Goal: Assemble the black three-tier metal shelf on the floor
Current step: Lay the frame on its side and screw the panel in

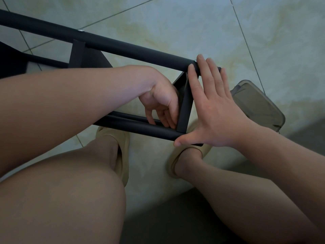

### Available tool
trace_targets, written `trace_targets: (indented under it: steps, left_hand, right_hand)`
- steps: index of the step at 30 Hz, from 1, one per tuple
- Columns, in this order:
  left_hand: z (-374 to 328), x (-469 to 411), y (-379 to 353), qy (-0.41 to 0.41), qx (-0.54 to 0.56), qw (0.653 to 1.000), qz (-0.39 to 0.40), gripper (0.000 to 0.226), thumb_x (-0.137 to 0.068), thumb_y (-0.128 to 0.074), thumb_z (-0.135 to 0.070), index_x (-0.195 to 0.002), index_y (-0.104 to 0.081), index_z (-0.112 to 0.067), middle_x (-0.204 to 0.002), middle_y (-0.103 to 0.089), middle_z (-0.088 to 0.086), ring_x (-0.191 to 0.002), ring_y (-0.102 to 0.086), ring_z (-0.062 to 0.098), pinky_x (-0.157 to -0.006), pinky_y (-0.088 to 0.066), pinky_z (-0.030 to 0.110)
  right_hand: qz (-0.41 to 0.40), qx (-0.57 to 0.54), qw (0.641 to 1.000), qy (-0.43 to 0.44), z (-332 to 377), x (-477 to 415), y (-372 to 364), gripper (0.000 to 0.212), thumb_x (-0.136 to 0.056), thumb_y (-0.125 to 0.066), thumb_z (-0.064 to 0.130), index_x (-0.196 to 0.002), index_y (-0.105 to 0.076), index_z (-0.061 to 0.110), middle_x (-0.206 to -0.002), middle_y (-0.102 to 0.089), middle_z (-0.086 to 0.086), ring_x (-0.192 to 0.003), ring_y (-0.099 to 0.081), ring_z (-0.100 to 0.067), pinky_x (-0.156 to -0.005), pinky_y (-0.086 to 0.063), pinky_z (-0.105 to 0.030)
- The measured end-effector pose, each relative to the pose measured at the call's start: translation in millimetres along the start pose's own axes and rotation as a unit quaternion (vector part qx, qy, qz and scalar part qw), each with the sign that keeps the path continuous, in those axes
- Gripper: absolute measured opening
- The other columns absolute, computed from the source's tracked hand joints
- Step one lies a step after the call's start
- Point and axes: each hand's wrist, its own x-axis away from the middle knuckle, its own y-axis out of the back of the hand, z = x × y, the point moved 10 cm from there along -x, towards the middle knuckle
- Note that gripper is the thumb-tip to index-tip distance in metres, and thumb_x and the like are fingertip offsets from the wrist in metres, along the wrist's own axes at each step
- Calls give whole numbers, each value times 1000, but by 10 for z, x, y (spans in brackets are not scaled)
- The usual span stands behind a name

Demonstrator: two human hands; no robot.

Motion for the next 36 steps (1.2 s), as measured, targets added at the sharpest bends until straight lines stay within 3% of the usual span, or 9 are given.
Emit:
trace_targets:
  steps: [7, 14, 19, 26, 31, 36]
  left_hand:
    - [49, 1, -70, 11, 10, 1000, 20, 24, -90, -66, -20, -114, -72, -18, -107, -70, 1, -109, -64, 20, -102, -47, 55]
    - [3, 20, -34, -5, 10, 1000, 8, 44, -90, -66, -10, -134, -62, -11, -130, -68, 7, -118, -64, 20, -106, -44, 56]
    - [39, 15, -41, 1, 7, 1000, 1, 28, -90, -68, -19, -117, -71, -16, -119, -72, 2, -123, -63, 25, -104, -46, 55]
    - [-2, 27, 1, -13, -10, 1000, -12, 43, -88, -68, -12, -131, -64, -13, -126, -70, 3, -118, -65, 18, -109, -43, 53]
    - [42, 21, 4, -5, -9, 1000, -21, 31, -90, -68, -21, -121, -70, -18, -116, -74, 0, -115, -66, 17, -107, -43, 55]
    - [-10, 12, 25, -17, -27, 999, -32, 27, -89, -69, -16, -116, -70, -16, -112, -76, 2, -110, -69, 17, -109, -43, 53]
  right_hand:
    - [2, 4, 1000, 1, -1, -4, -9, 157, -52, -51, 99, -159, 10, 2, -165, 19, -23, -153, 20, -39, -122, 18, -47]
    - [-6, -3, 1000, 4, 2, -1, 11, 156, -52, -52, 98, -160, 7, 1, -166, 16, -24, -153, 18, -40, -120, 20, -43]
    - [-4, 0, 1000, 3, 2, -3, 3, 157, -52, -50, 99, -159, 9, 2, -166, 17, -23, -153, 19, -39, -121, 20, -44]
    - [-6, -2, 1000, 3, 4, -3, 2, 157, -52, -53, 98, -160, 10, 3, -166, 18, -22, -153, 19, -38, -120, 22, -41]
    - [-7, 2, 1000, 3, -6, -5, -1, 156, -52, -51, 99, -160, 9, 2, -166, 17, -23, -153, 19, -39, -121, 19, -45]
    - [-6, 0, 1000, 2, -2, -8, -3, 156, -52, -51, 98, -160, 8, 2, -166, 17, -23, -153, 18, -40, -121, 18, -46]
